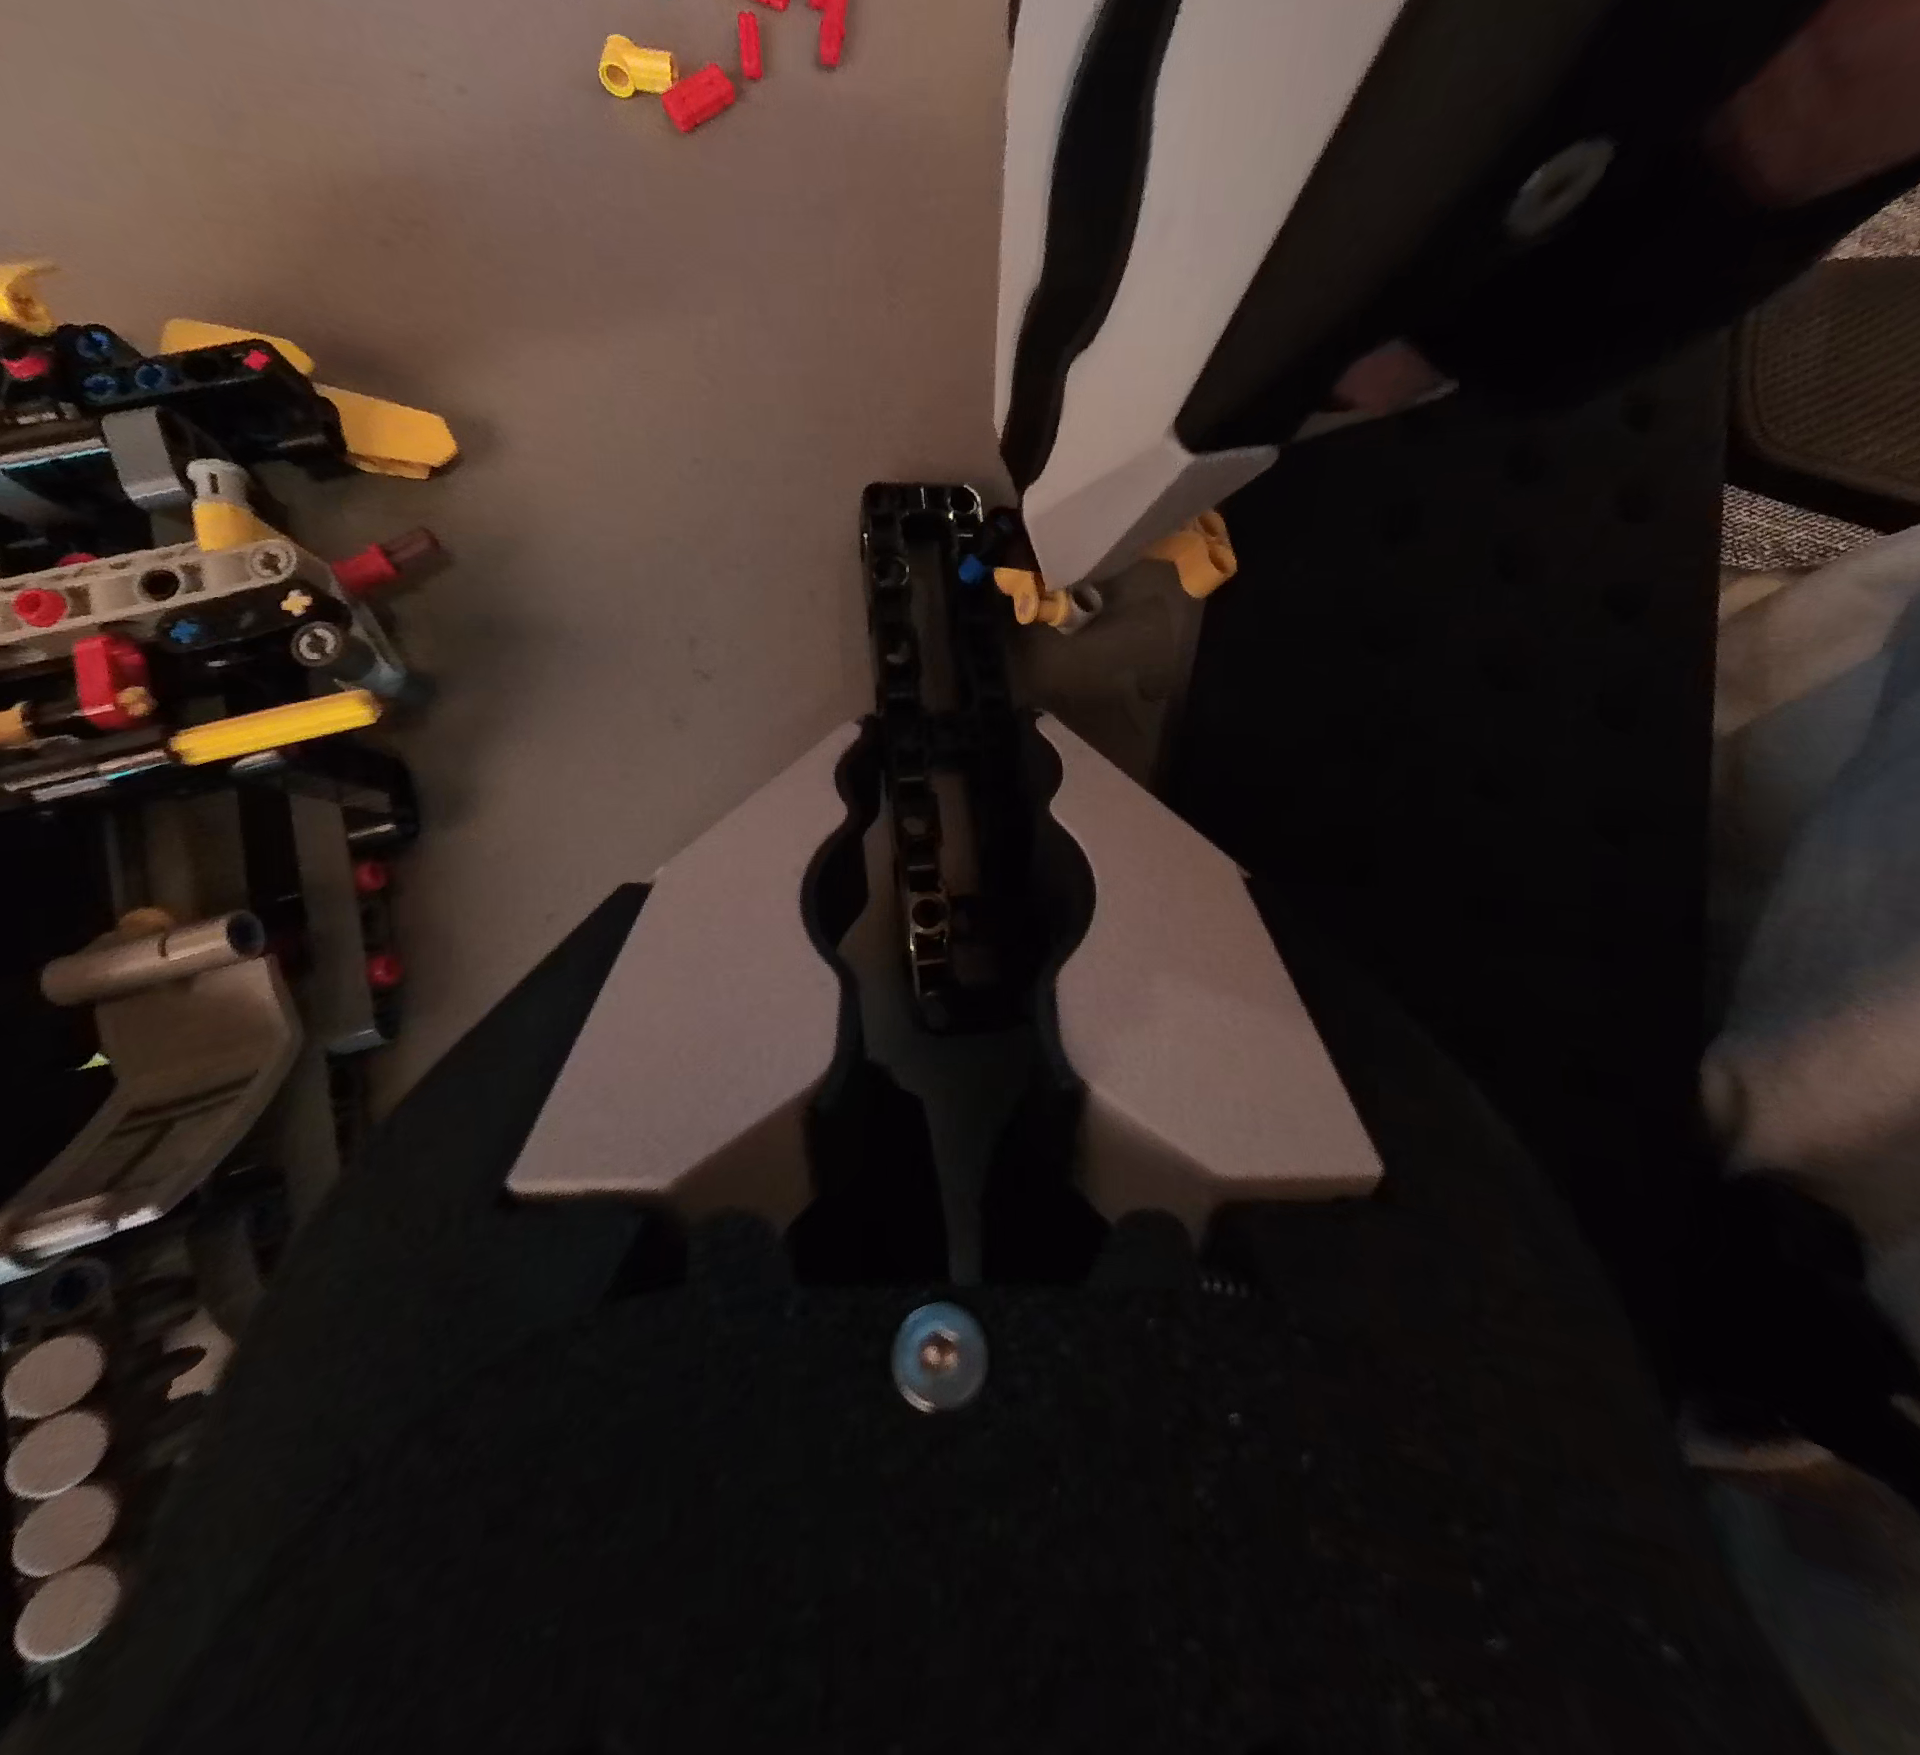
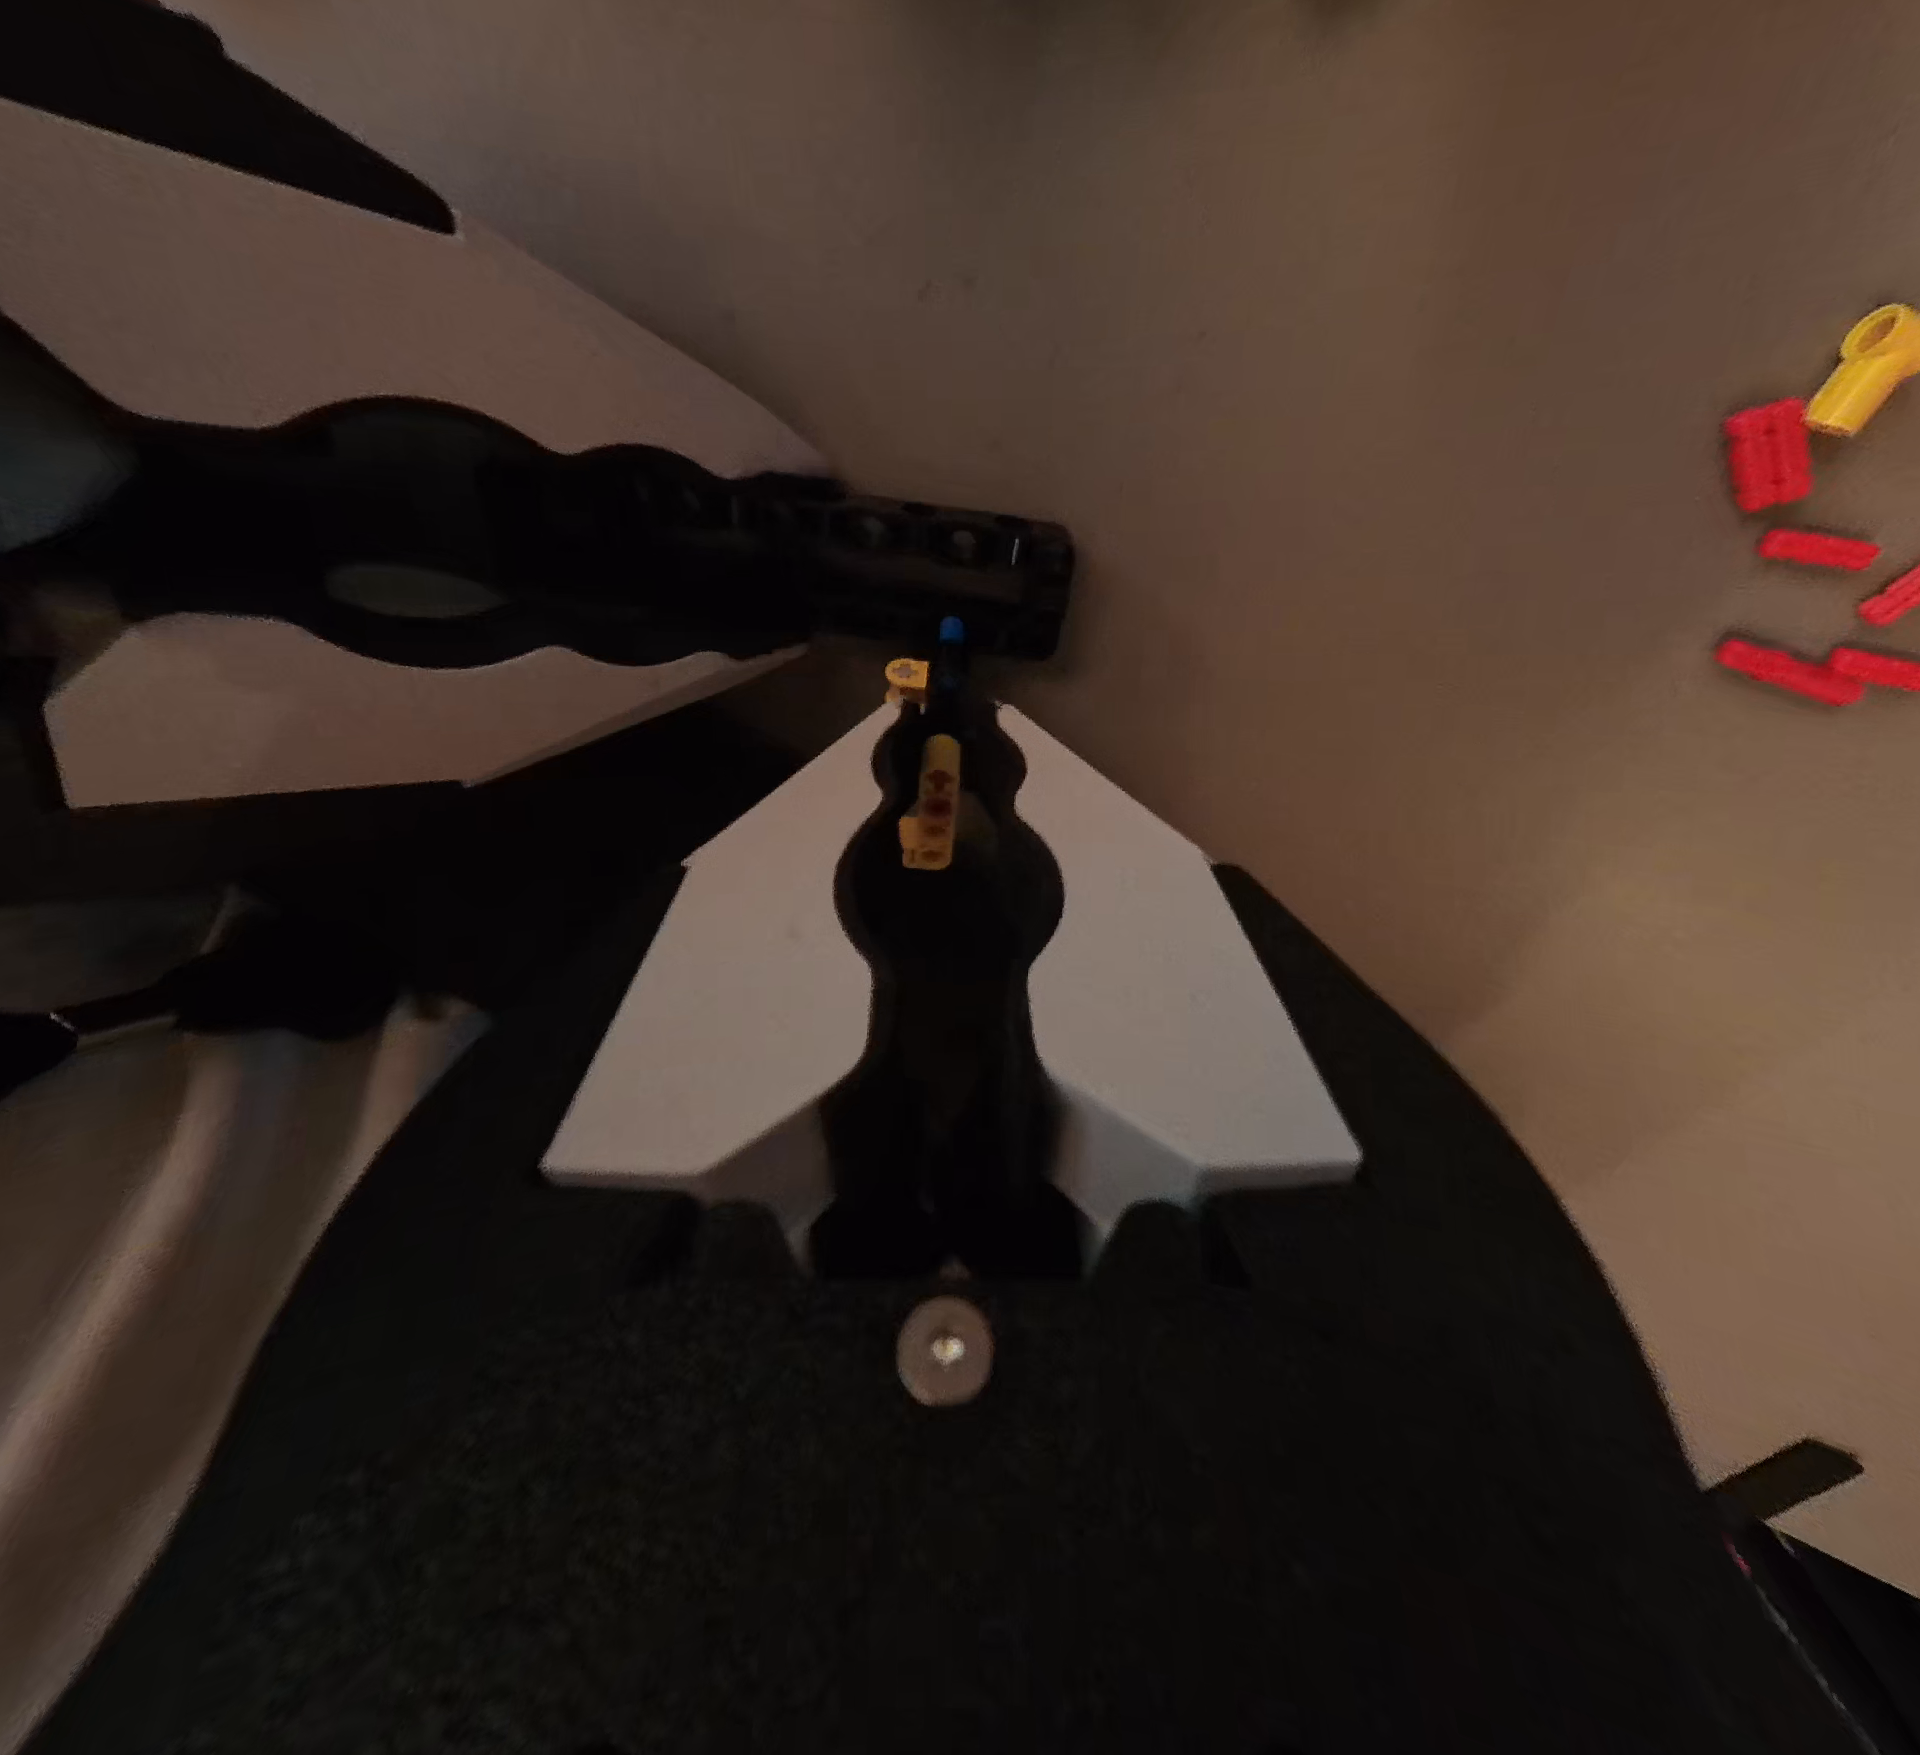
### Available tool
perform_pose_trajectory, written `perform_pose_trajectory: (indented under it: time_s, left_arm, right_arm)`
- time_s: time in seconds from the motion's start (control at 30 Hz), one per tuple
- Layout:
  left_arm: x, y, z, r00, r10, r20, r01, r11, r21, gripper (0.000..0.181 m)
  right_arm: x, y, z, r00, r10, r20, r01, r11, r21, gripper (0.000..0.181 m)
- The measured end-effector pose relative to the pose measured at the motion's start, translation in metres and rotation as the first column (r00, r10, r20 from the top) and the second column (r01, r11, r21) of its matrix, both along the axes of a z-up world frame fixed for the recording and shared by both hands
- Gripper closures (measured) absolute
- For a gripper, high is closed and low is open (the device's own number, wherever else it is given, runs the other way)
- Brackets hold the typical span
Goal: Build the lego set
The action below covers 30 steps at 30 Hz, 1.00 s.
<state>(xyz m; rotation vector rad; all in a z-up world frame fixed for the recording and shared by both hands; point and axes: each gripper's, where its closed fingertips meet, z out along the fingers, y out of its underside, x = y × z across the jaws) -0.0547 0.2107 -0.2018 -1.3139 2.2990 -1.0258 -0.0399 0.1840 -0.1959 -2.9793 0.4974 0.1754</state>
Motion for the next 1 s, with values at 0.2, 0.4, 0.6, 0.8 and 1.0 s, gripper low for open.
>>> perform_pose_trajectory:
  time_s: [0.2, 0.4, 0.6, 0.8, 1.0]
  left_arm:
    - [0.0001, -0.0002, 0.0000, 1.000, -0.001, 0.001, 0.001, 1.000, 0.000, 0.153]
    - [0.0001, -0.0003, 0.0000, 1.000, -0.002, 0.002, 0.002, 1.000, 0.004, 0.153]
    - [-0.0001, -0.0006, -0.0002, 1.000, -0.007, 0.008, 0.007, 1.000, 0.017, 0.153]
    - [0.0001, -0.0004, -0.0002, 1.000, -0.005, 0.008, 0.005, 1.000, 0.017, 0.153]
    - [0.0003, 0.0005, -0.0004, 1.000, -0.003, 0.012, 0.003, 1.000, 0.031, 0.153]
  right_arm:
    - [0.0022, 0.0080, 0.0060, 1.000, 0.005, 0.029, -0.007, 0.998, 0.067, 0.170]
    - [0.0035, 0.0089, 0.0030, 0.999, 0.006, 0.043, -0.009, 0.998, 0.067, 0.174]
    - [0.0027, 0.0087, 0.0038, 0.999, -0.033, -0.022, 0.033, 0.999, -0.033, 0.175]
    - [0.0022, 0.0073, 0.0029, 0.999, -0.022, -0.028, 0.019, 0.992, -0.123, 0.174]
    - [0.0031, 0.0087, 0.0035, 0.999, 0.014, -0.031, -0.020, 0.975, -0.221, 0.175]
